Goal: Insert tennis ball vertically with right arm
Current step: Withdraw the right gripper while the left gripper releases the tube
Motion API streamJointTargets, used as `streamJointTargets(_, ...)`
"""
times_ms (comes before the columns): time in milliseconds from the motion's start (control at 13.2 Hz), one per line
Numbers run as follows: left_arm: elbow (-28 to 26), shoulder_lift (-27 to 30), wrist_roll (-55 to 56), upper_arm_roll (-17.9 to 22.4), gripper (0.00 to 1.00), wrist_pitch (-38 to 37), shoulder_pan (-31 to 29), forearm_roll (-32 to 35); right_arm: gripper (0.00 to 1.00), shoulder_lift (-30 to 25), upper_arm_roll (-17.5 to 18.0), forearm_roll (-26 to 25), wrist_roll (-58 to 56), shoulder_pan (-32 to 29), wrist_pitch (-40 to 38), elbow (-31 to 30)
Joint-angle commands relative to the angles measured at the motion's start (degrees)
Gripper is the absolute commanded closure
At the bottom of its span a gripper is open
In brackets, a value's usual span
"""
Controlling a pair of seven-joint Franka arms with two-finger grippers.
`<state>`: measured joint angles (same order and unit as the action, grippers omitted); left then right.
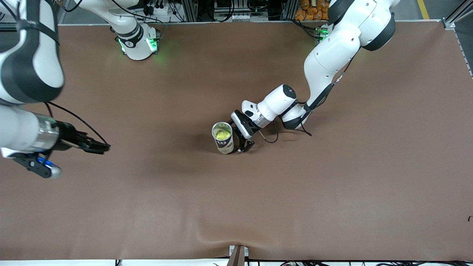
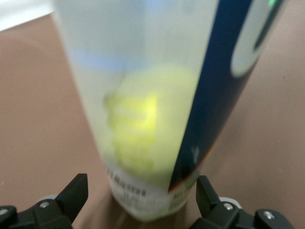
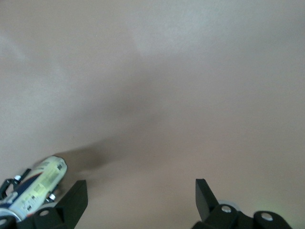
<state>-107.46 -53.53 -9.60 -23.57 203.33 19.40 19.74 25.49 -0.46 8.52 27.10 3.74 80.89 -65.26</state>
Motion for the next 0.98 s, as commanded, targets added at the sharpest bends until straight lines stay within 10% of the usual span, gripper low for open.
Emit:
streamJointTargets(0,-6.34,4.22,0.11,-0.25,0.00,0.04,-1.99,0.65,0.00,-4.46,4.23,-0.96,-3.54,-4.87,-4.14,0.31)
streamJointTargets(606,-9.17,12.73,3.62,-0.34,0.00,-16.35,-8.32,0.56,0.00,-27.57,3.98,-7.11,-18.28,-6.38,1.53,-24.18)
streamJointTargets(909,-6.89,18.10,4.77,-0.86,0.00,-31.90,-12.62,-0.13,0.00,-29.27,1.27,-7.20,-19.98,-5.15,1.28,-26.41)
